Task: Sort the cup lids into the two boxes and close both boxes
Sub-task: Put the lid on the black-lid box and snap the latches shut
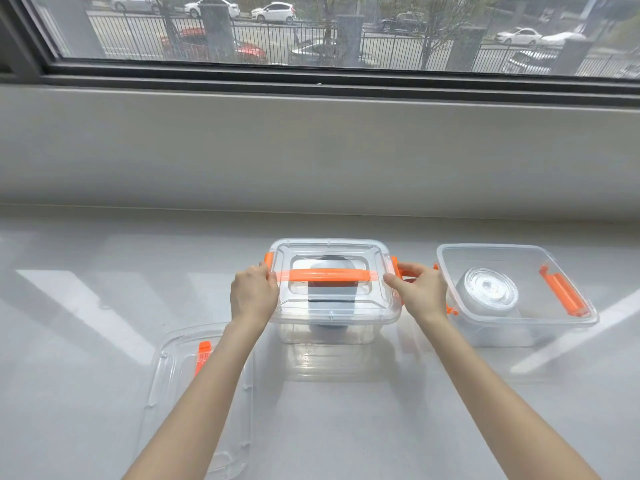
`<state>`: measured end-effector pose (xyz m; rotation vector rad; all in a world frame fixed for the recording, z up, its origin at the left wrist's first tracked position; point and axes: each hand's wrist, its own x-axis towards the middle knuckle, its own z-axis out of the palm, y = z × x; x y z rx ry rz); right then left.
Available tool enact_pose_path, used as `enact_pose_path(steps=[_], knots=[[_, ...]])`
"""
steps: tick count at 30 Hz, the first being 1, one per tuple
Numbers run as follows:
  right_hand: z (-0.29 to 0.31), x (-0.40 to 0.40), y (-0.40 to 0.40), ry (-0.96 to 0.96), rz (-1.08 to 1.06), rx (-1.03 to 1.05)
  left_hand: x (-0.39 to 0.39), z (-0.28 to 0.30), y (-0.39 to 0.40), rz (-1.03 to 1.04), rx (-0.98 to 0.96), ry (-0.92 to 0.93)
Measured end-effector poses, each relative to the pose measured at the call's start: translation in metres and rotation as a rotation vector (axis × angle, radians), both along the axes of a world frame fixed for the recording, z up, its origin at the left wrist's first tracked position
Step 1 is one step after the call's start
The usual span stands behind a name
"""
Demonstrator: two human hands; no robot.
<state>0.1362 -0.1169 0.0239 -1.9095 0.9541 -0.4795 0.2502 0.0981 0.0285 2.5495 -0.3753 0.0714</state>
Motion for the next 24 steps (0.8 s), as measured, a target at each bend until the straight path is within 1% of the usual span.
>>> enact_pose_path(steps=[2, 4, 7, 10, 12, 15, 16, 18, 20, 21, 22, 24], knots=[[0.001, 0.001, 0.008, 0.069, -0.011, -0.177, 0.0, 0.001, -0.001, 0.001, 0.018, -0.004], [0.0, 0.002, 0.013, 0.124, 0.026, -0.337, 0.0, 0.001, -0.002, 0.003, 0.048, -0.01], [0.0, 0.003, 0.015, 0.186, 0.061, -0.487, 0.0, 0.001, -0.003, 0.01, 0.071, 0.001], [-0.002, 0.006, 0.018, 0.274, 0.093, -0.695, 0.001, 0.0, -0.004, 0.024, 0.069, 0.004], [-0.002, 0.006, 0.022, 0.263, 0.077, -0.753, -0.002, 0.001, -0.005, 0.032, 0.071, 0.014], [-0.004, 0.003, 0.023, 0.259, 0.086, -0.74, -0.002, 0.004, -0.007, 0.06, 0.094, 0.064], [-0.002, 0.003, 0.02, 0.265, 0.118, -0.696, -0.002, 0.007, -0.009, 0.078, 0.114, 0.092], [0.006, -0.002, 0.006, 0.261, 0.236, -0.519, -0.006, 0.014, -0.017, 0.089, 0.127, 0.136], [0.019, -0.012, -0.009, 0.171, 0.341, -0.284, -0.017, 0.021, -0.033, 0.02, 0.066, 0.088], [0.026, -0.019, -0.017, 0.127, 0.352, -0.222, -0.026, 0.025, -0.043, -0.028, 0.015, 0.045], [0.031, -0.028, -0.027, 0.099, 0.335, -0.205, -0.037, 0.03, -0.055, -0.078, -0.038, 0.014], [0.035, -0.045, -0.052, 0.05, 0.28, -0.206, -0.058, 0.037, -0.082, -0.172, -0.148, 0.008]])
